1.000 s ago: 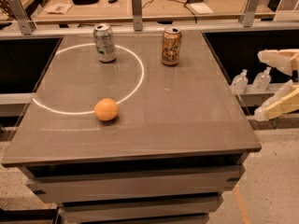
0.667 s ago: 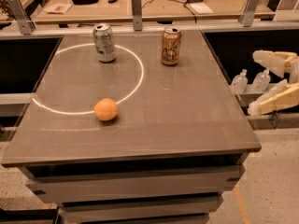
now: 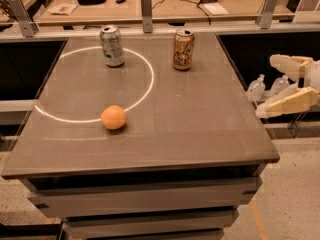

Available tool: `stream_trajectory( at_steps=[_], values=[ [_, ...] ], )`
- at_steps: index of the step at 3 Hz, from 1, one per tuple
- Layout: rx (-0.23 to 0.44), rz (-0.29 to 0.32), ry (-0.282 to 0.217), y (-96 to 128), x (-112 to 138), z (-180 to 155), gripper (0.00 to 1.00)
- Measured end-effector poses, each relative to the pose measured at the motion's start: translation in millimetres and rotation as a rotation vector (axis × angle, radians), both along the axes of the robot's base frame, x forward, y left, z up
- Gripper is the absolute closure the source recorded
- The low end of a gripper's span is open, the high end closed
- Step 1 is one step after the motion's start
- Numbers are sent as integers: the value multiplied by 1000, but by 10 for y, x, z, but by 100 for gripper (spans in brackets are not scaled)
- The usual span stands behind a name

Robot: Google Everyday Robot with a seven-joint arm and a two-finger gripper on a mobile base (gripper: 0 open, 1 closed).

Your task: Knock orange can over

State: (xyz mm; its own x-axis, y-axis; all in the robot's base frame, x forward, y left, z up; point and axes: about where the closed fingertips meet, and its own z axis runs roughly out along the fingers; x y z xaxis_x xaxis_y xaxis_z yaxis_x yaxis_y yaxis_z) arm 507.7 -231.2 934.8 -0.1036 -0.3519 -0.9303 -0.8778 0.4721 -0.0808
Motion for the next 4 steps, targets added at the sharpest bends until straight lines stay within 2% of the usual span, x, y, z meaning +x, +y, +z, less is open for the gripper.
stream_trajectory(
  at_steps=[1,2,3,4],
  values=[
    [72,-19,9,128,188,-140,0],
    [151,-38,-25,253,539,-275,0],
    [186,-56,-65,333,916,-402,0],
    [169,-48,-97,393,1269,-519,0]
  ],
)
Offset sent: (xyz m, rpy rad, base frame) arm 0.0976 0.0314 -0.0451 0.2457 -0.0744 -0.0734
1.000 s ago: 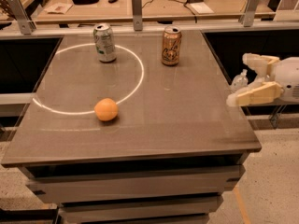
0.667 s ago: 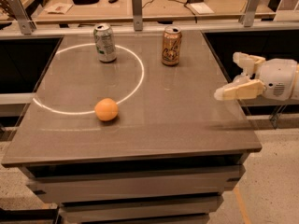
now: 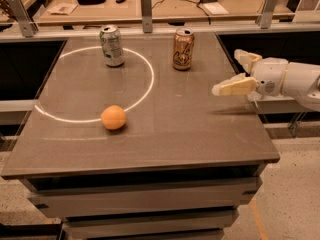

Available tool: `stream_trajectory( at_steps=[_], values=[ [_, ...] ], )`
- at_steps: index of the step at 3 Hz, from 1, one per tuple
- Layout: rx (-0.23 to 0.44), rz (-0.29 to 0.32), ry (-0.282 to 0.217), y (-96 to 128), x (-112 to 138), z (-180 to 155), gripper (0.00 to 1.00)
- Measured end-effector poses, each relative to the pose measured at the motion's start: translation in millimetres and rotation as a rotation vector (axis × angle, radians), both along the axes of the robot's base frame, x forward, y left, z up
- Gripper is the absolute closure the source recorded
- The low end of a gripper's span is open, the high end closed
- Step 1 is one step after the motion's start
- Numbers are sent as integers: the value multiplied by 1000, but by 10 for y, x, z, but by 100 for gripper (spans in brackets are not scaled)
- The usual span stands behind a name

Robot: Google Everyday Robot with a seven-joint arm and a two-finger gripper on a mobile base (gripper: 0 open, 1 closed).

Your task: Knock orange can over

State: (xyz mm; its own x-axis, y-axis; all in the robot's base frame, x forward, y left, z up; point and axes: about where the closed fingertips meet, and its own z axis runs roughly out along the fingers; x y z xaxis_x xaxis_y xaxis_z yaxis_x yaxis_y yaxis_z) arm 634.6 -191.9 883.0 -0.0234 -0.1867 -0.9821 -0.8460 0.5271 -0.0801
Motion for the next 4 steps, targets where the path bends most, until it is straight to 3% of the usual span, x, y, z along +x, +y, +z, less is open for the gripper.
stream_trajectory(
  at_steps=[1,2,4],
  values=[
    [-35,23,6,61,340,-105,0],
    [-84,47,47,185,733,-149,0],
    [-82,50,111,426,1197,-138,0]
  ],
)
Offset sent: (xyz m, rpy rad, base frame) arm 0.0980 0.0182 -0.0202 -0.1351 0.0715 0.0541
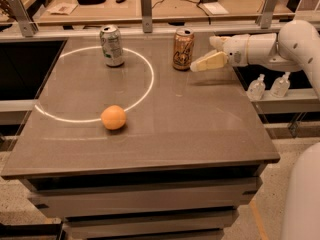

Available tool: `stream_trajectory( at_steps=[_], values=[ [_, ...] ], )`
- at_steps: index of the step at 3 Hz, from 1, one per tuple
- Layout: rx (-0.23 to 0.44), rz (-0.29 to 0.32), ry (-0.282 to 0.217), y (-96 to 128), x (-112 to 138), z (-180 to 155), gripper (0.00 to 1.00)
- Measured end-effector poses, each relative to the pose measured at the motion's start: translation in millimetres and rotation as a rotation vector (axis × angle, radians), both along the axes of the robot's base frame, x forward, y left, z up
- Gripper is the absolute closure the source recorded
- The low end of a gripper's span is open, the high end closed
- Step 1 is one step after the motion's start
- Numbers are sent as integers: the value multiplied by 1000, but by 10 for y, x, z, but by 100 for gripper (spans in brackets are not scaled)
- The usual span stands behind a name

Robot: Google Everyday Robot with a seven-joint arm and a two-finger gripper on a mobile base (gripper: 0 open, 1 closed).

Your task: Knock orange can over

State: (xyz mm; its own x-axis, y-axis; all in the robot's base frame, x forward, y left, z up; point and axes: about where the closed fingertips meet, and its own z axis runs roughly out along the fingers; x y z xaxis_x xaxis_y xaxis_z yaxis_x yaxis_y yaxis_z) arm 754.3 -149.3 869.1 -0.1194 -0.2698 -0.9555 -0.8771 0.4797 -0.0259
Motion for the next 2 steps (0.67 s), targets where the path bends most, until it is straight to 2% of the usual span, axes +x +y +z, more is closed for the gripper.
stream_trajectory(
  at_steps=[2],
  values=[
    [41,17,20,310,316,-80,0]
  ],
)
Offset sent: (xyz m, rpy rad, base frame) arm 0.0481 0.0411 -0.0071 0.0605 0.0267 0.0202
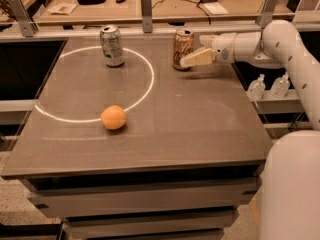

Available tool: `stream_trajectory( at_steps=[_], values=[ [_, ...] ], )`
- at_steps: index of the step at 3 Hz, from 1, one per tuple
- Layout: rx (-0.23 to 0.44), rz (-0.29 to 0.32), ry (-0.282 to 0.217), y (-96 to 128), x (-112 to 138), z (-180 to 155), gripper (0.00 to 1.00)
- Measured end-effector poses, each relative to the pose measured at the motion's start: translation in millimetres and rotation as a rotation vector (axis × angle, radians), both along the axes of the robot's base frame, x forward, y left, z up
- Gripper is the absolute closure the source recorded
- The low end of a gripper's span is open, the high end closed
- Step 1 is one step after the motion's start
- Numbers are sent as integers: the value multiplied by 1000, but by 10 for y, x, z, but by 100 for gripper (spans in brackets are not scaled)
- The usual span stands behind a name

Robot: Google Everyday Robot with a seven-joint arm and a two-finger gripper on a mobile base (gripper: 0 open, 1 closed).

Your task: Knock orange can over

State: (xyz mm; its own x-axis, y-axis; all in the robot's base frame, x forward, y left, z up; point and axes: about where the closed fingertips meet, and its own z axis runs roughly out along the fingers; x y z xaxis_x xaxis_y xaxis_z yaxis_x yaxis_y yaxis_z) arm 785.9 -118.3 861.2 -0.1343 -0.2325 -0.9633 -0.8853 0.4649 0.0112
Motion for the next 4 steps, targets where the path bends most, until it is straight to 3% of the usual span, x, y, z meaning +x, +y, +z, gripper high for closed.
stream_trajectory(
  at_steps=[1,3,4],
  values=[
    [6,29,-4,172,39,83,0],
    [-9,55,-13,407,45,283,41],
    [-13,66,-6,404,16,296,64]
  ],
)
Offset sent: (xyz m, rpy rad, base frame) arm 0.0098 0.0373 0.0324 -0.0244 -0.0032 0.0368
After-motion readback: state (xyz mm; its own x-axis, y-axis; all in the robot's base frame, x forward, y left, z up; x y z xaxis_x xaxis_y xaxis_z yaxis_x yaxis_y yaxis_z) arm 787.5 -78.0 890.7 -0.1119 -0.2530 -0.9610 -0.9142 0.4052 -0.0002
